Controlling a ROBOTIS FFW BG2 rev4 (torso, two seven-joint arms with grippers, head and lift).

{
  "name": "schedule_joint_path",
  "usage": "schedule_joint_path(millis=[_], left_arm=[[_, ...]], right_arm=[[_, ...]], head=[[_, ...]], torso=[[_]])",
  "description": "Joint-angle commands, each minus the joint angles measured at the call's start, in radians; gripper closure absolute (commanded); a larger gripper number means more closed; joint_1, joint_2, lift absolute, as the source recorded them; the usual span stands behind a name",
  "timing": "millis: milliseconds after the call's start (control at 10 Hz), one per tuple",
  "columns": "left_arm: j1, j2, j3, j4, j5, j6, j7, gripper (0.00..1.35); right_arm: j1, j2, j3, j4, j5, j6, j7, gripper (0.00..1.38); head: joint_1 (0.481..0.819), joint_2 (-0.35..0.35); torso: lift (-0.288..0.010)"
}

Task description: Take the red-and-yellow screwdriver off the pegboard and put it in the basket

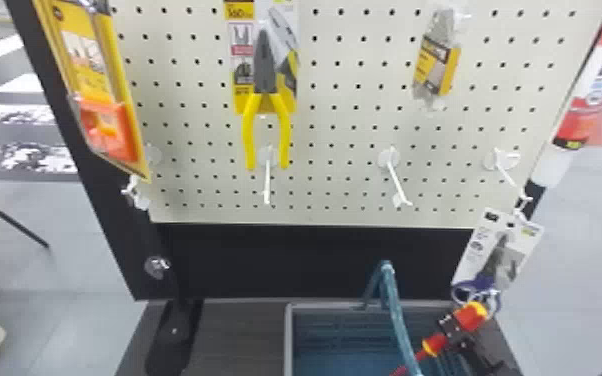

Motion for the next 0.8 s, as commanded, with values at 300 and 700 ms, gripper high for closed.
schedule_joint_path(millis=[300,700], left_arm=[[0.0,0.0,-0.001,0.001,0.0,0.0,0.0,0.33],[0.0,0.0,-0.001,0.001,0.0,0.0,0.0,0.33]], right_arm=[[-0.008,-0.002,0.012,0.019,-0.024,0.039,0.002,1.13],[-0.034,-0.017,0.027,0.031,-0.023,0.078,0.026,1.13]], head=[[0.549,0.0],[0.549,0.0]], torso=[[-0.1],[-0.1]])
